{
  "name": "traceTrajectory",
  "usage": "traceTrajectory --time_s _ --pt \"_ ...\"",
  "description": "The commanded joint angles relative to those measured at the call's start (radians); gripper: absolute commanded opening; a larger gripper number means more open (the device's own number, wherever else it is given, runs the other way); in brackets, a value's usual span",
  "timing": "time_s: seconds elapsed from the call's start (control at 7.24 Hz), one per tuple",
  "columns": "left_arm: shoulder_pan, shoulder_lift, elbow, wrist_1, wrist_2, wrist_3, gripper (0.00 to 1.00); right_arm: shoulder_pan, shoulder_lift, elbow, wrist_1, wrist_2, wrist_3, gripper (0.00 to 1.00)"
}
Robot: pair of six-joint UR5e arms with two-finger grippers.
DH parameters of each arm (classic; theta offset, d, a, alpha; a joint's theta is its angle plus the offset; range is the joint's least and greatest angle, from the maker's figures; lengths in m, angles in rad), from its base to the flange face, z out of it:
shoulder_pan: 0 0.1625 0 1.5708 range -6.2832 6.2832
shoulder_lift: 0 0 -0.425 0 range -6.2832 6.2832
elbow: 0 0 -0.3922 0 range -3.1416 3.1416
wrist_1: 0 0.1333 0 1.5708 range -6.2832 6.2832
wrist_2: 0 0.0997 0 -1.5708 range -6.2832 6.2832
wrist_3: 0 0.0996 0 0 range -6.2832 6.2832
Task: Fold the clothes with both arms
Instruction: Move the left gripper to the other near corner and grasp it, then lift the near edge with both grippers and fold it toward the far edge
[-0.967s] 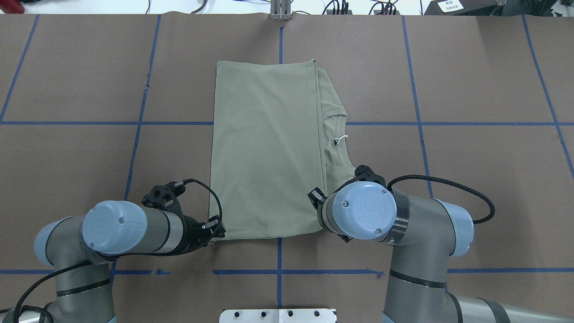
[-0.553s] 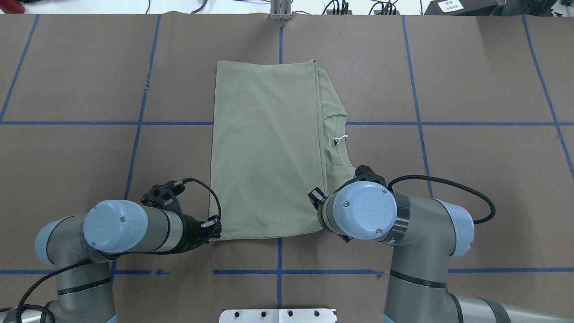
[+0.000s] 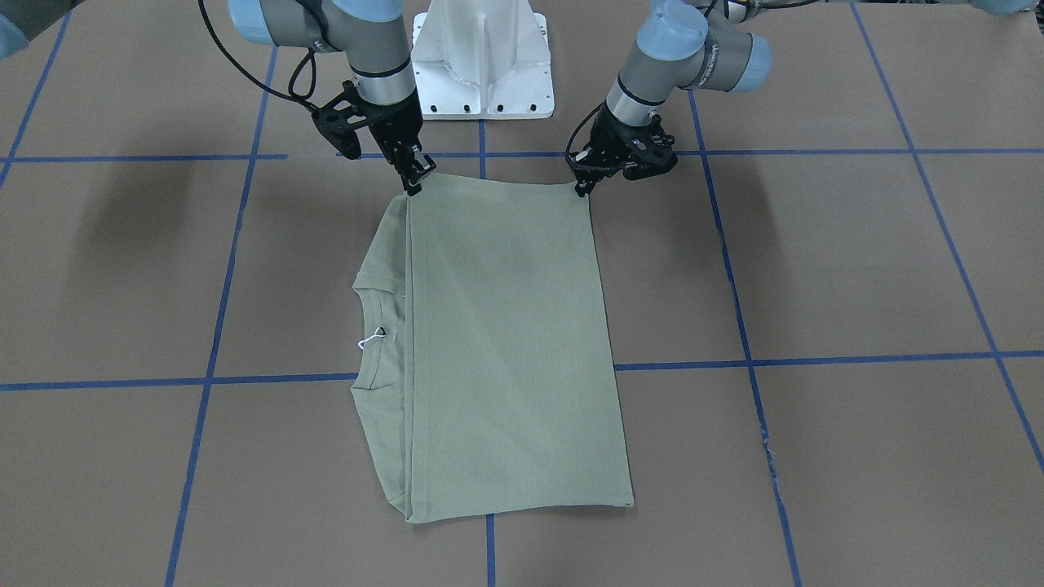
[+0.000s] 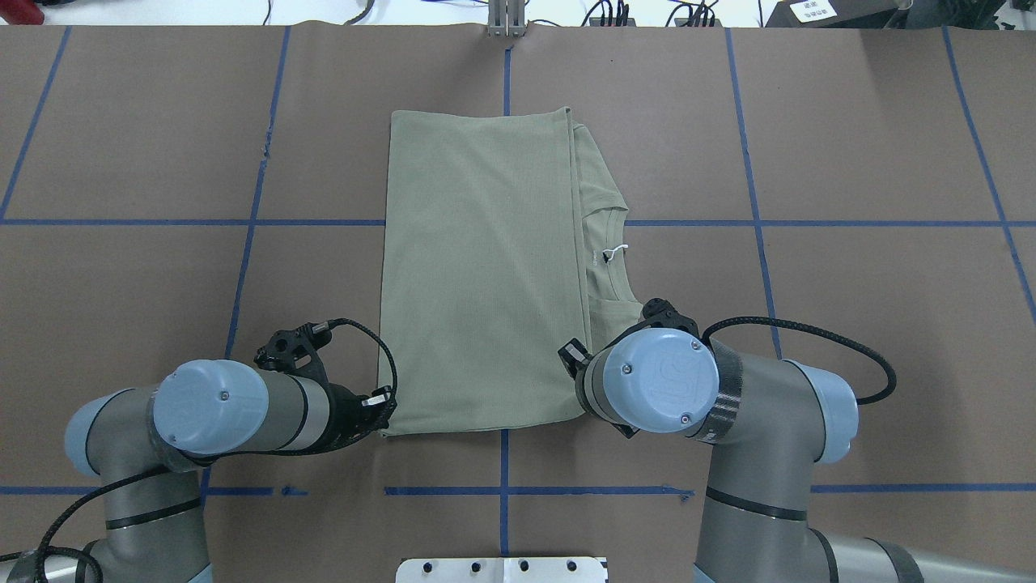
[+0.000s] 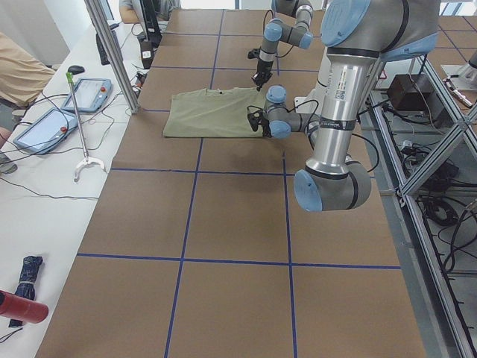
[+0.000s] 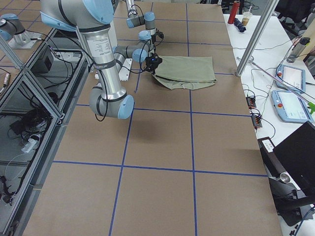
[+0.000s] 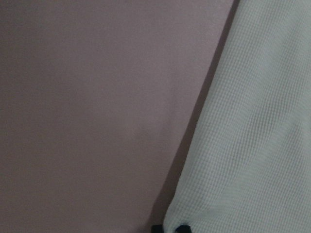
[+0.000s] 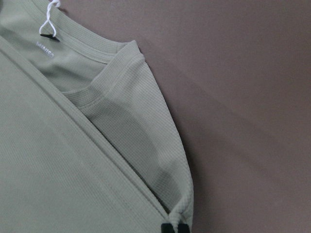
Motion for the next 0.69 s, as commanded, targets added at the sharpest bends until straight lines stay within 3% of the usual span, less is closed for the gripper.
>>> traceTrajectory --time_s 0.0,0.14,0.41,0.55 --pt "-0.001 0.0 -0.028 0.002 -0.011 0.007 0.0 0.0 0.0 0.002 0.0 -0.002 0.001 0.0" --pt "0.0 0.0 -0.045 0.0 -0.015 0.007 0.0 -0.014 -0.006 0.009 -0.002 -0.009 0.001 0.0" --pt "0.003 0.033 -0.178 0.003 -0.016 0.007 0.0 -0.064 -0.036 0.077 -0.002 -0.012 0.006 0.0" --pt "0.003 0.033 -0.2 0.003 -0.028 0.007 0.0 -0.077 -0.071 0.17 -0.021 -0.006 0.066 0.0"
